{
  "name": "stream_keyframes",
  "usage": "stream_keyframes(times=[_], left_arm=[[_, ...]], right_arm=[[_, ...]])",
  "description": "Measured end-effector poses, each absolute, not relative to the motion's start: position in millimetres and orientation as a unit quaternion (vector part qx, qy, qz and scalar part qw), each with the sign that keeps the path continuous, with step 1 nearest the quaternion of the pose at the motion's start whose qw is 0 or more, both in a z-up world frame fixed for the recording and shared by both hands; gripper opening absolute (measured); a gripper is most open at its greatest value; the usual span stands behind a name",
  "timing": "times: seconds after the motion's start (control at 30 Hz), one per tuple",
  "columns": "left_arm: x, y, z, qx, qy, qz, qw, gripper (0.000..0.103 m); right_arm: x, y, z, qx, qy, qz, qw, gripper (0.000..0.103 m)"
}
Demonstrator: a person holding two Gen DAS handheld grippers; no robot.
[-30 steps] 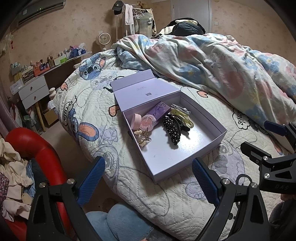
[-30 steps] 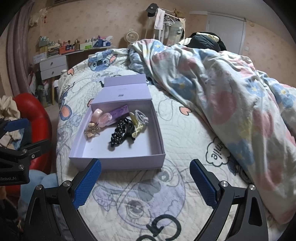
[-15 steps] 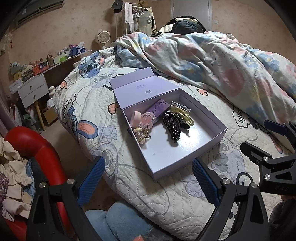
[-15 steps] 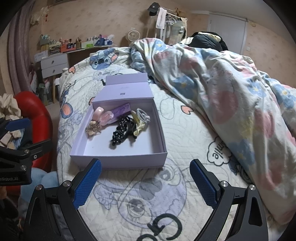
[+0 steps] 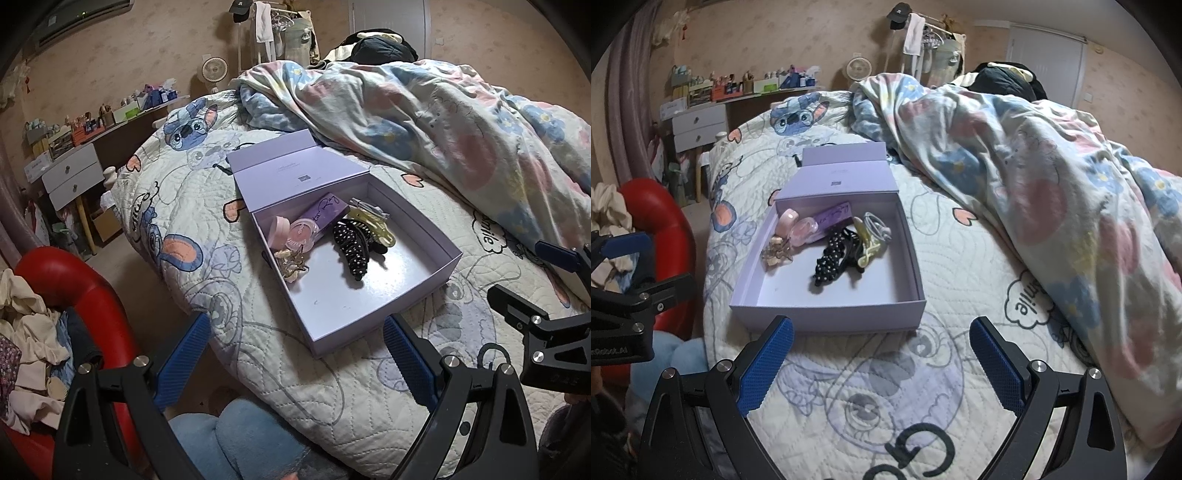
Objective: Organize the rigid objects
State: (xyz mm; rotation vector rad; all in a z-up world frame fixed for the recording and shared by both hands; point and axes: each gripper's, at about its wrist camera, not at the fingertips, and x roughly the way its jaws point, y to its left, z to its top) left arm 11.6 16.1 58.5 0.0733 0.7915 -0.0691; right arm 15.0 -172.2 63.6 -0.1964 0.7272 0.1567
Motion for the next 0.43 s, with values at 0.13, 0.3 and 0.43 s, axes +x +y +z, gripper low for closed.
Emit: stream_keyframes(times=[0.13, 0.3, 0.43], left_arm=[[12.9, 15.3, 55.9, 0.038, 0.391, -0.034, 0.919, 0.096], [13.4, 12.4, 53.2, 0.04, 0.397, -0.042, 0.916, 0.096], [12.7, 9.8, 52.3, 0.041, 0.396, -0.047, 0.916, 0.096]], right_arm=[[13.1, -172.5, 59.6, -0.096, 0.357, 0.075, 0.926, 0.097], [13.5, -174.3, 58.0, -0.095, 0.36, 0.076, 0.925, 0.097], [15.0, -174.9, 59.9, -0.094, 0.361, 0.077, 0.925, 0.097]])
